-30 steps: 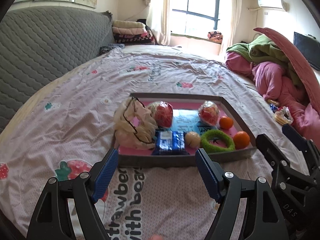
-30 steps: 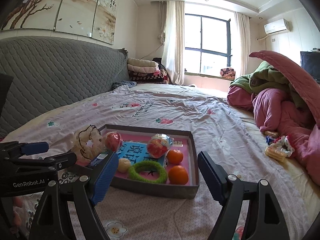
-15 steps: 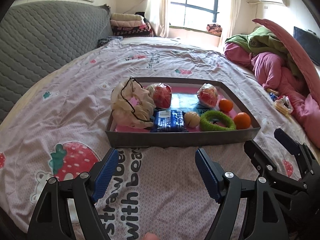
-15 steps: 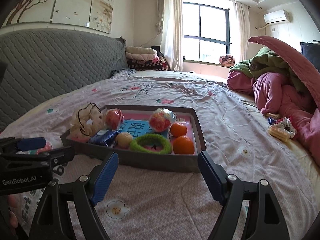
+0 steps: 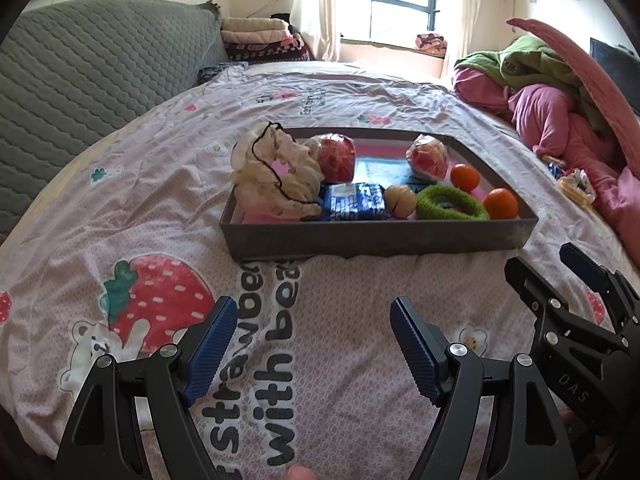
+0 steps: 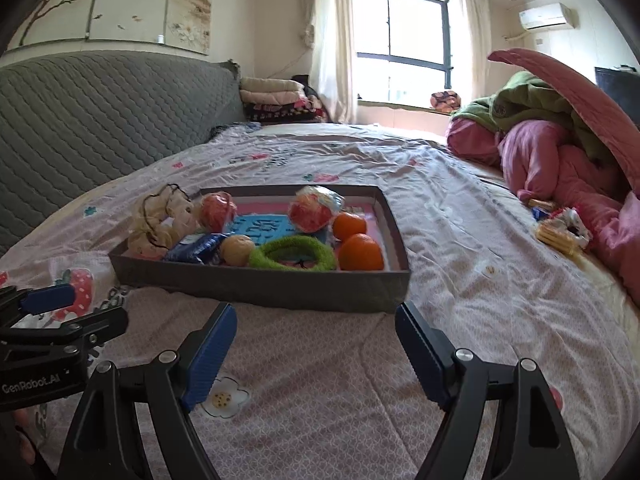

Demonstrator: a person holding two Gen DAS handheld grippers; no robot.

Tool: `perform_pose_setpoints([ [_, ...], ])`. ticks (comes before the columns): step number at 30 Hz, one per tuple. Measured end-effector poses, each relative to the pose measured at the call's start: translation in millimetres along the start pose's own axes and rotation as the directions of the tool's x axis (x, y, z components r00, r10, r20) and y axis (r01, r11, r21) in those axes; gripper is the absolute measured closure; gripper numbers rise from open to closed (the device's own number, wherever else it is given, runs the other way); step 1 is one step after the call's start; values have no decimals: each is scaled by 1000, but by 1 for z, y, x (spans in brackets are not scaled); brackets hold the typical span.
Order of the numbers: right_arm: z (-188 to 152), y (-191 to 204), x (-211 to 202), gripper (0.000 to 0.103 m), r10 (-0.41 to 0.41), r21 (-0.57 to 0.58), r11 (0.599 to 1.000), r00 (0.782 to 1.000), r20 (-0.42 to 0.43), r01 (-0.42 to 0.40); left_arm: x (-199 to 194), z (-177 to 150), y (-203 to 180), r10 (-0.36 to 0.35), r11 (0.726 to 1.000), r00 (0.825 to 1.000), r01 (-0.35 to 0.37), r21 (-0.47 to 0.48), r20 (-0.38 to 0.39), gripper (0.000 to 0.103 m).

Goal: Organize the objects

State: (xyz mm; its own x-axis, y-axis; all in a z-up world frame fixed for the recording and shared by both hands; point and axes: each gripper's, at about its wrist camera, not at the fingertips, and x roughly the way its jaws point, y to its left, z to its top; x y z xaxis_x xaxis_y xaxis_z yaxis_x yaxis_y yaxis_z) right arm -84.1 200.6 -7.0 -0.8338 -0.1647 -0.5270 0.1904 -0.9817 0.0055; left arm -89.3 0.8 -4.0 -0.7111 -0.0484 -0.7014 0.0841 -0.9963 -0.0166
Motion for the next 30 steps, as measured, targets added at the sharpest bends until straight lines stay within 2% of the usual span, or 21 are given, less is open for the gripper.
perform_pose_setpoints([
  [6, -7, -4, 6, 22, 12, 40, 999, 999, -40, -10, 6, -5, 3, 11, 1000, 1000, -11, -2, -13, 23],
  [30, -15, 1, 8, 22, -19, 6, 1000, 998, -60, 20, 16, -9, 6, 9, 1000, 999, -10, -14, -38, 23],
])
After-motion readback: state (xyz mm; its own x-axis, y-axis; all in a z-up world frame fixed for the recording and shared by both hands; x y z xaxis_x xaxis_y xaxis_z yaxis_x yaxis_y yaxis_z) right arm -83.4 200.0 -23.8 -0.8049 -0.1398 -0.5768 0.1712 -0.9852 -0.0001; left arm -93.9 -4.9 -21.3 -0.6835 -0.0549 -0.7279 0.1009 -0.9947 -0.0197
